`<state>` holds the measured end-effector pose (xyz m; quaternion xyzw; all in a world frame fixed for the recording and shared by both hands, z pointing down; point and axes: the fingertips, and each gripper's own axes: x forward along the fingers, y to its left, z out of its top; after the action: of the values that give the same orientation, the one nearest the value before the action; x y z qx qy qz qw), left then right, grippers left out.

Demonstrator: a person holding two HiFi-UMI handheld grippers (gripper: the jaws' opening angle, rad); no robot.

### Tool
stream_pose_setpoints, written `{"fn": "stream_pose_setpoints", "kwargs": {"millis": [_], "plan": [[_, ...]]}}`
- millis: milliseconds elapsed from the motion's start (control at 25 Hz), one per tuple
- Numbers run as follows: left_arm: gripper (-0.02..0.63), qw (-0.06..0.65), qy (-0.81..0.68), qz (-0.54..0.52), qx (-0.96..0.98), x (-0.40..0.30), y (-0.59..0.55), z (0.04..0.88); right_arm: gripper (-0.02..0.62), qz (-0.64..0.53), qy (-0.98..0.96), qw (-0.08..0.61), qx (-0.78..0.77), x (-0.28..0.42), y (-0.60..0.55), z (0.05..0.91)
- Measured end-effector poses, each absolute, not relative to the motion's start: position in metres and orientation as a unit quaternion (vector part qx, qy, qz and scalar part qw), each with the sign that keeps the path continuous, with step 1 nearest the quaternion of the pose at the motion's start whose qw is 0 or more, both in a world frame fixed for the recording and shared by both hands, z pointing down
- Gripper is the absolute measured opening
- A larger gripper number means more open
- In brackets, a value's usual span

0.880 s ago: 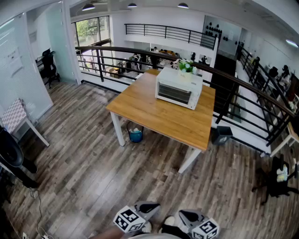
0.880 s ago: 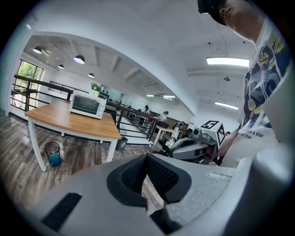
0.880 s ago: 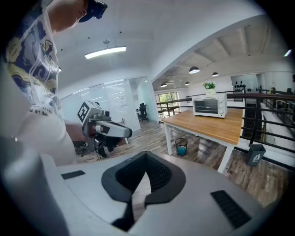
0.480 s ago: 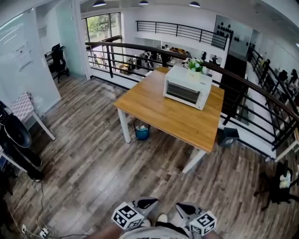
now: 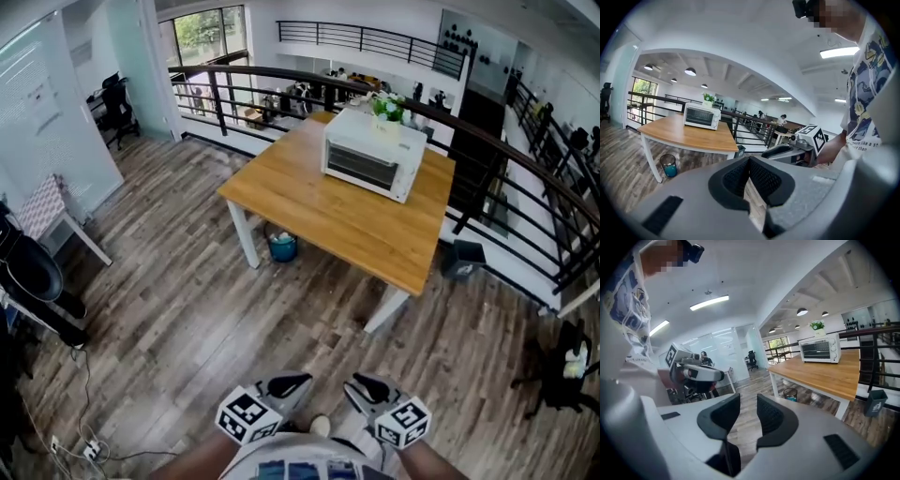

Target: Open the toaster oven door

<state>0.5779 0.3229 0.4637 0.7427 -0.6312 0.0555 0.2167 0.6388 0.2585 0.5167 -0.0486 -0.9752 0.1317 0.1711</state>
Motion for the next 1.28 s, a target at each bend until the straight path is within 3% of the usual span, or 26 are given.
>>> {"fn": "stream_pose_setpoints", "kwargs": {"millis": [160, 400, 960, 1280], "plan": [[0.002, 0.219, -0.629, 0.066, 0.743, 0.547, 0.301, 0.455, 0.175, 0.130, -0.978, 0.163, -0.022, 0.598, 0.222, 0.505], [0.002, 0.232, -0.615, 0.053, 0.751, 0.478, 0.283, 0.458, 0.179, 0.134, -0.975, 0.172, 0.031, 0.538, 0.181, 0.505], [0.002, 0.237, -0.536, 0.060, 0.808, 0.226, 0.255, 0.471, 0.198, 0.187, -0.949, 0.168, 0.190, 0.296, 0.101, 0.517], [0.002, 0.239, -0.516, 0.060, 0.820, 0.153, 0.192, 0.484, 0.196, 0.187, -0.939, 0.158, 0.243, 0.234, 0.026, 0.507]]}}
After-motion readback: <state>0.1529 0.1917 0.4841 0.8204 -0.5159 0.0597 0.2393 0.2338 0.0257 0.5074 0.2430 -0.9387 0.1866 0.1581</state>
